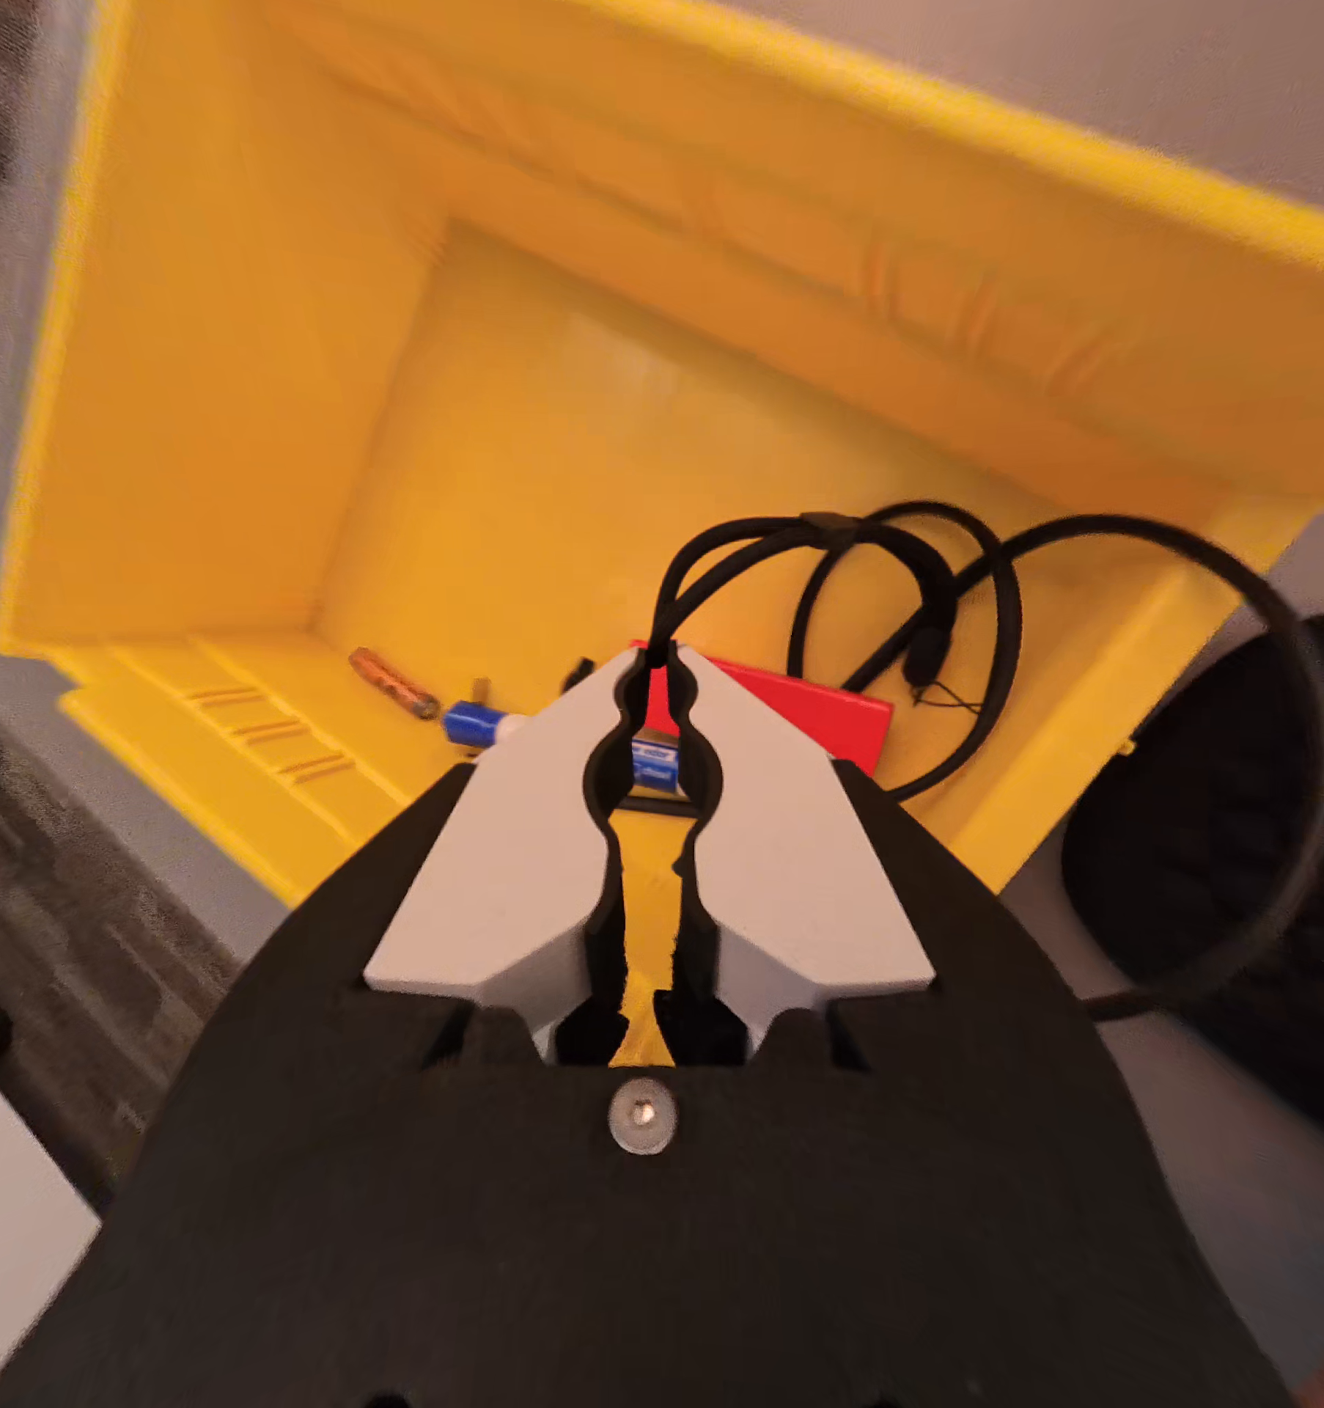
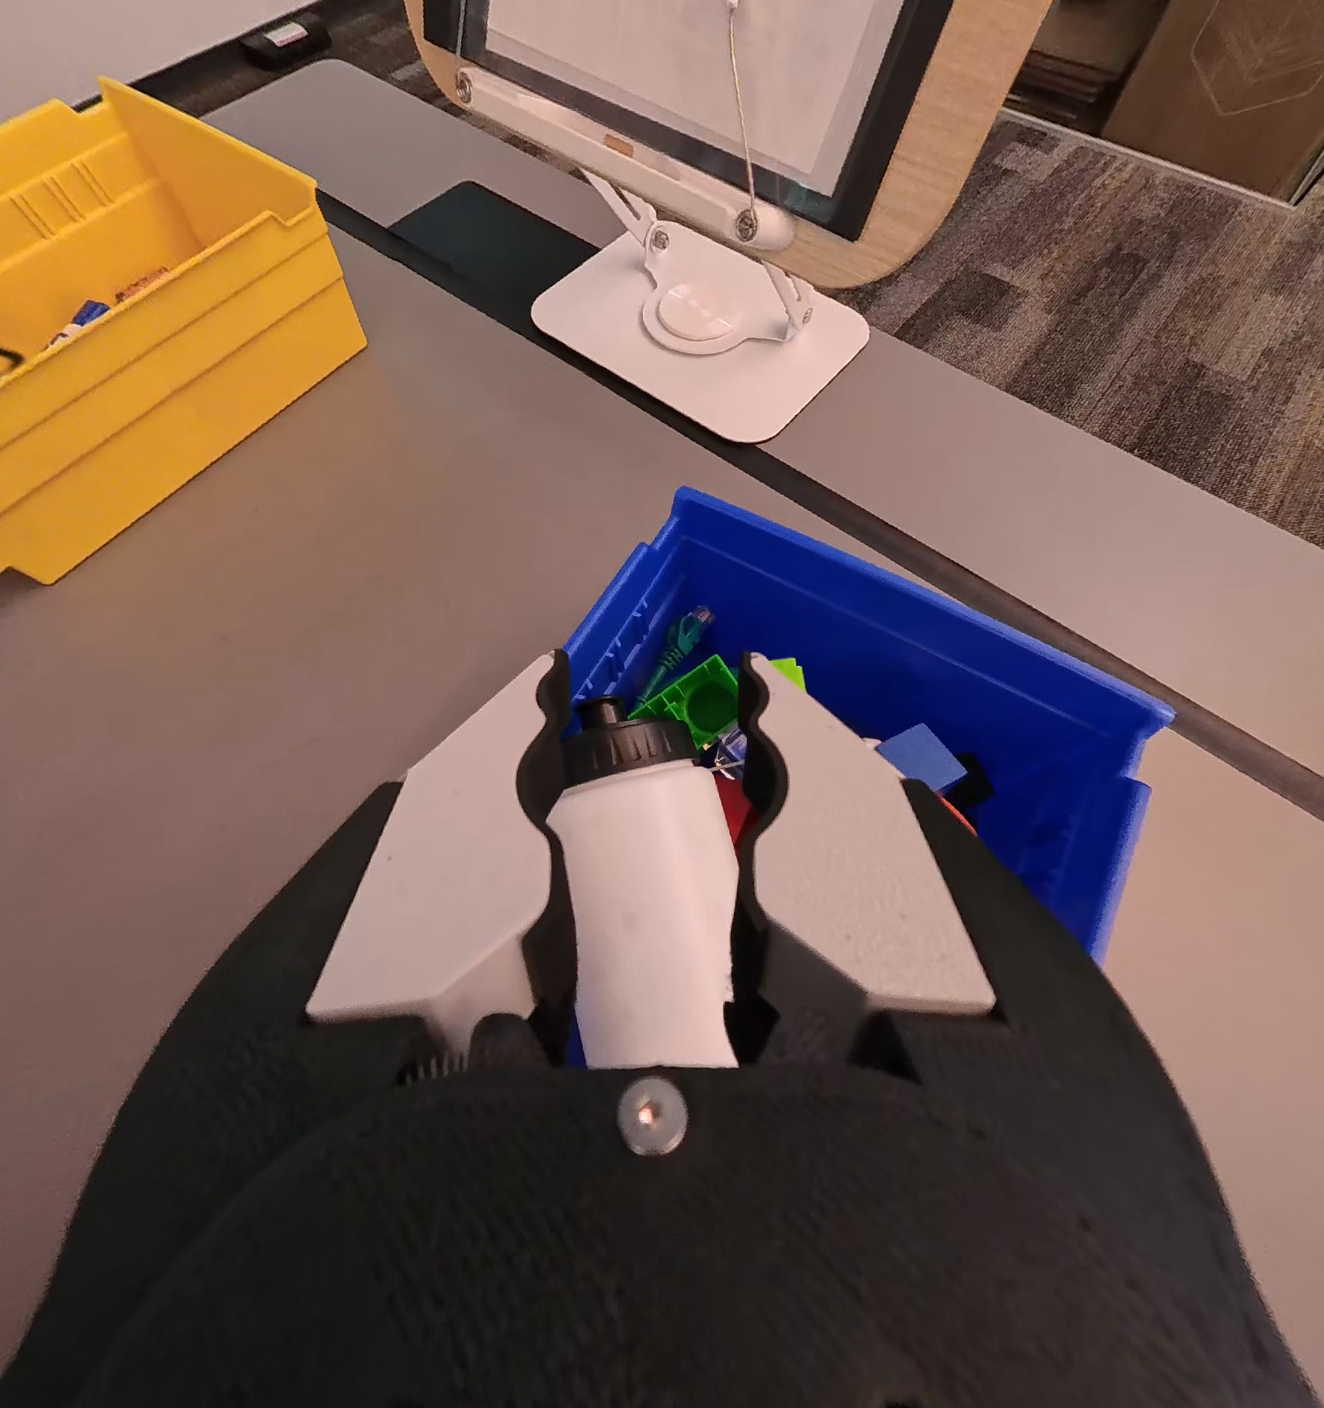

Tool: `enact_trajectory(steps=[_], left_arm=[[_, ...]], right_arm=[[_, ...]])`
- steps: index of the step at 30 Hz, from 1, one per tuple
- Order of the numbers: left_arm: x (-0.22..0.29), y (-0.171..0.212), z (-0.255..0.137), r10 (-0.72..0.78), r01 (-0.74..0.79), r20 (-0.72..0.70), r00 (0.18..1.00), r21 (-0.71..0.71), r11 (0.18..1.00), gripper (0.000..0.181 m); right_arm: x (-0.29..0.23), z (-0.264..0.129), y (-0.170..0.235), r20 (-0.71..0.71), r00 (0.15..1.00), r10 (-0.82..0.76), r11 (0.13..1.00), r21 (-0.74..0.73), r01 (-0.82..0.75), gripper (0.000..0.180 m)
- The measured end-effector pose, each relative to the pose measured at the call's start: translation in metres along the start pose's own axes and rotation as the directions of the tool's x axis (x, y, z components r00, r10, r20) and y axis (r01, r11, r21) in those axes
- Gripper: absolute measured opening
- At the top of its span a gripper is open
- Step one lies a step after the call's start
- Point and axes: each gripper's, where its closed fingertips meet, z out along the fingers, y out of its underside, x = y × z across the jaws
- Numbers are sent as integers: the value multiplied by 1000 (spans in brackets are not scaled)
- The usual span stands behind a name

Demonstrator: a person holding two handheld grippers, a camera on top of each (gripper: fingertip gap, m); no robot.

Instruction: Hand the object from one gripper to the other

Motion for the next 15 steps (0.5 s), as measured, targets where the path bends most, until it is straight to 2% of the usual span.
enact_trajectory(steps=[1, 5, 10, 15], left_arm=[[-4, -6, -8, 0, 0, 32, 999, 25, 1000, 2], [-31, -28, -47, 5, -28, 245, 969, 93, 995, 2], [-50, -68, -104, -66, -63, 452, 890, 263, 963, 2], [-38, -115, -143, -137, -109, 476, 868, 453, 885, 2]], right_arm=[[0, 0, -1, -3, 1000, -4, 1000, -1, 4, 43], [-4, 3, -2, -12, 1000, -24, 1000, -11, 24, 43], [-19, 9, -9, -5, 996, -91, 996, -23, 91, 43], [-63, 19, -28, 79, 974, -214, 977, 21, 213, 43]])
